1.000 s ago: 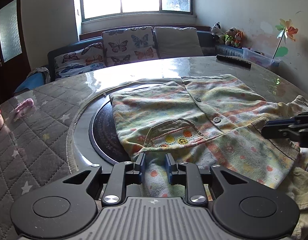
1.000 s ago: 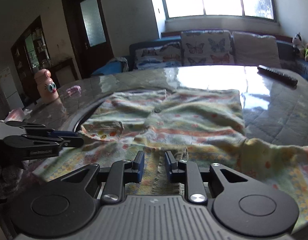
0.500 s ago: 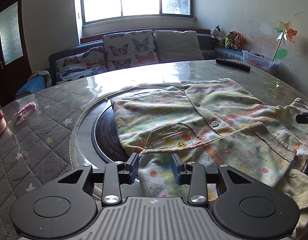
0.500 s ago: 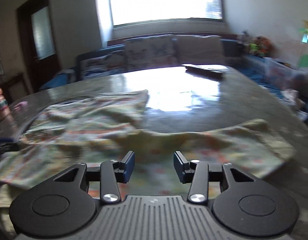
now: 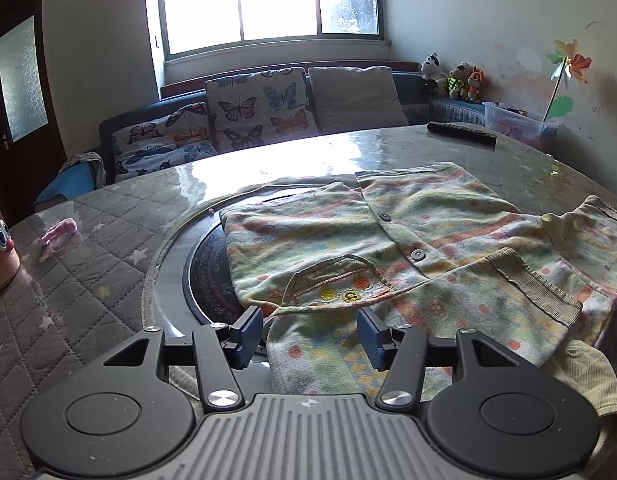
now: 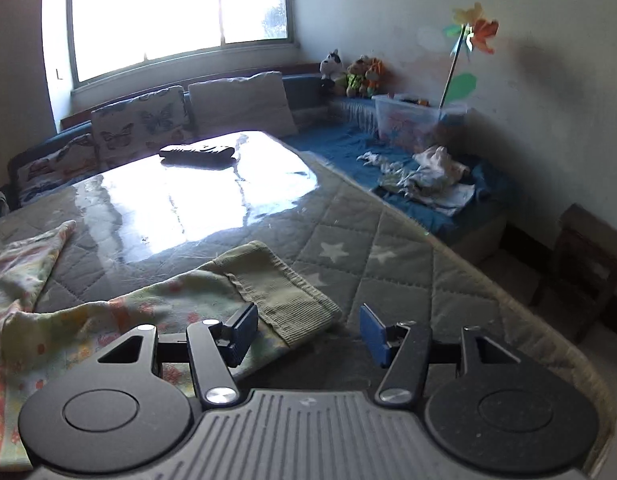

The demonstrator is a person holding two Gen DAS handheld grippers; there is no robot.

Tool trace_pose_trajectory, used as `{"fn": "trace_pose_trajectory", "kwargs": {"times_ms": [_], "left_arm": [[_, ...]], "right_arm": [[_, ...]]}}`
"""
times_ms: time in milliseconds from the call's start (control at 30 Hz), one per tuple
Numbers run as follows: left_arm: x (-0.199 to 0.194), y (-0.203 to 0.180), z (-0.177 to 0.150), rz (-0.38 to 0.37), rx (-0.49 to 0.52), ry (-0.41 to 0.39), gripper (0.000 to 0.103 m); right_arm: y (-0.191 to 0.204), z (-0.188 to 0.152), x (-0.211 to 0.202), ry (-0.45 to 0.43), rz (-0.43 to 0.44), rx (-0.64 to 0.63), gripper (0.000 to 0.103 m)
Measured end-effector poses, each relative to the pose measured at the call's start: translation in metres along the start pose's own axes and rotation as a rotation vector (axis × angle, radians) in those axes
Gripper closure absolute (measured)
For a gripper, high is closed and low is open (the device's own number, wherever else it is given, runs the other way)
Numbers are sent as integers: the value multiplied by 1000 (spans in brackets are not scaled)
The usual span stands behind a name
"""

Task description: Fold clothes

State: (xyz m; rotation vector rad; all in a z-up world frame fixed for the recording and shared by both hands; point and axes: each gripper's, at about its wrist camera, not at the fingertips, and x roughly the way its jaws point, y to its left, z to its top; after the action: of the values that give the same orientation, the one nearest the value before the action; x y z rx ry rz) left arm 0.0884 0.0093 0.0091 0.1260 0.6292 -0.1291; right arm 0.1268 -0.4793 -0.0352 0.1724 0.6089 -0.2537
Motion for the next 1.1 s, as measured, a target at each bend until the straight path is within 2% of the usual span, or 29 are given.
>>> {"fn": "trace_pose_trajectory", "kwargs": {"times_ms": [33,67,200,267,333,533,833,1100], "left_arm": [[0,0,0,3,0,0,47],[0,0,0,5,0,1,47],[-2,-1,0,5,0,-3,46],[-4,-1,0,5,-1,-6,46],[-6,-1,-1,6,-1,-10,46],[-13,5,-4,15,-16,-19,46],[-25,13,-13,8,-44,-48,44],[-36,28,-25,9,-86,-67,44]], "right_arm": [[-1,0,0,0,6,4,48],[-1,0,0,-1,10,5,56],[0,1,-1,3,21,-4,68],[3,2,-2,6,37,-10,85],[8,4,-6,6,50,-13,95],[31,11,-34,-42,140,-39,96],[123,30,-101,-128,475,-154,96],[230,25,-138,-121,725,-320,96]]}}
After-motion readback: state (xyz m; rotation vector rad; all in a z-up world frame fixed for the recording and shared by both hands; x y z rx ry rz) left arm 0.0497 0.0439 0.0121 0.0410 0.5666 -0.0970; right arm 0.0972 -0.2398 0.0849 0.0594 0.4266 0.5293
